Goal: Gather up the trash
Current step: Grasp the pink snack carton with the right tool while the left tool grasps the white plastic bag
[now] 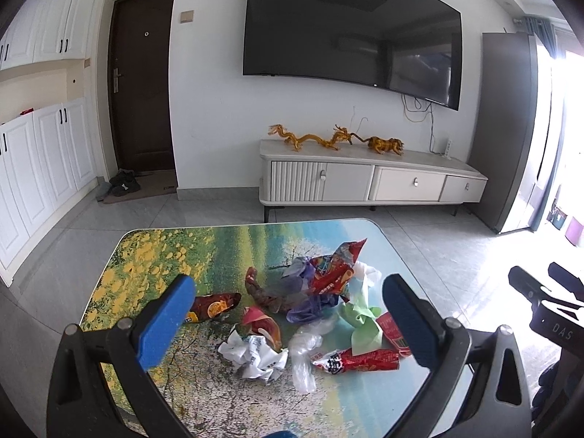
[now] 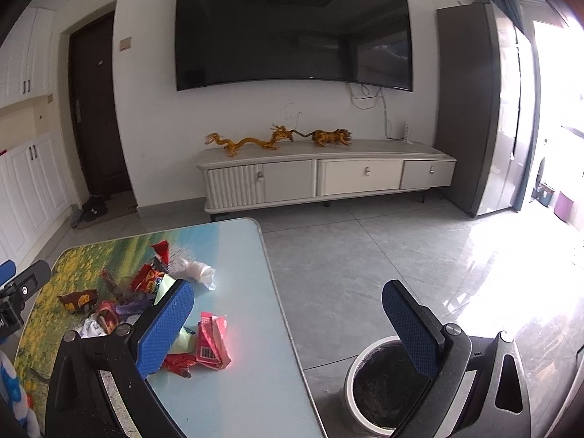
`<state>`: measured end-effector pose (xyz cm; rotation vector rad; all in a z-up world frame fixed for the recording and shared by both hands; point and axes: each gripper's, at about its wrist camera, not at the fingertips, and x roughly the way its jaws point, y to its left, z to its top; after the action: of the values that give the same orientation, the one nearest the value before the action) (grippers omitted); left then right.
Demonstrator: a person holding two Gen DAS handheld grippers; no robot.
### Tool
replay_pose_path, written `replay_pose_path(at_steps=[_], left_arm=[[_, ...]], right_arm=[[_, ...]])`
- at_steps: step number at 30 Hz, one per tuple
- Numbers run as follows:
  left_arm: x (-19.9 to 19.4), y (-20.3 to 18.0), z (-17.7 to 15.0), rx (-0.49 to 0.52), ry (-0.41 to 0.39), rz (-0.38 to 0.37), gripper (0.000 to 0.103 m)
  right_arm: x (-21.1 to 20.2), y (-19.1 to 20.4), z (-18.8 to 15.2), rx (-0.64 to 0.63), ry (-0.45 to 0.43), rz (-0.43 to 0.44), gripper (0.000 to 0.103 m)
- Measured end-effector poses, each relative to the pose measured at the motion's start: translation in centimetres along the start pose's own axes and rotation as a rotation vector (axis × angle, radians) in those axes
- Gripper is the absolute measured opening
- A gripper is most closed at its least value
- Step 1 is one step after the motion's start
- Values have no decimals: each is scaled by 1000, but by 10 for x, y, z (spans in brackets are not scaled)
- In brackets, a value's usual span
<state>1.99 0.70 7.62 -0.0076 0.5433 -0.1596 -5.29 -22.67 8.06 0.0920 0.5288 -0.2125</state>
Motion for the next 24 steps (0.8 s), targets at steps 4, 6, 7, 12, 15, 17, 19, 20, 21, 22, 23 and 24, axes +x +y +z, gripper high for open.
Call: replay_pose_path(at_steps=[4, 6, 7, 12, 15, 17, 19, 20, 21, 22, 23, 24], left_arm=[[0, 15, 2, -12, 10, 9, 103], [1, 25, 1, -25, 16, 17, 103], [1, 29, 0, -30, 21, 21, 103], [8, 53, -21, -46, 63, 44, 103], [16, 67, -41, -65, 113, 53, 103], [19, 73, -53, -67, 145, 47, 100], [26, 76, -63, -64, 187, 34, 97], [30, 76, -67, -66, 207, 24, 95], [35, 74, -70, -67, 226, 12, 90], [40, 72, -72, -66, 240, 3, 86], [45, 69, -73, -65, 251, -4, 86], [50, 67, -74, -63, 261, -11, 85]], right_arm=[[8, 8, -2, -37, 34, 63, 103], [15, 12, -4, -44, 52, 101, 103], [18, 12, -4, -45, 61, 122, 103], [45, 19, -12, -67, 130, 211, 101], [66, 22, -19, -66, 187, 263, 90], [80, 25, -25, -63, 231, 300, 81], [94, 29, -32, -66, 270, 347, 74], [100, 32, -35, -68, 285, 364, 71], [107, 35, -38, -70, 303, 380, 69], [112, 37, -40, -73, 316, 391, 65], [116, 39, -43, -75, 324, 401, 63], [120, 41, -45, -75, 333, 410, 63]])
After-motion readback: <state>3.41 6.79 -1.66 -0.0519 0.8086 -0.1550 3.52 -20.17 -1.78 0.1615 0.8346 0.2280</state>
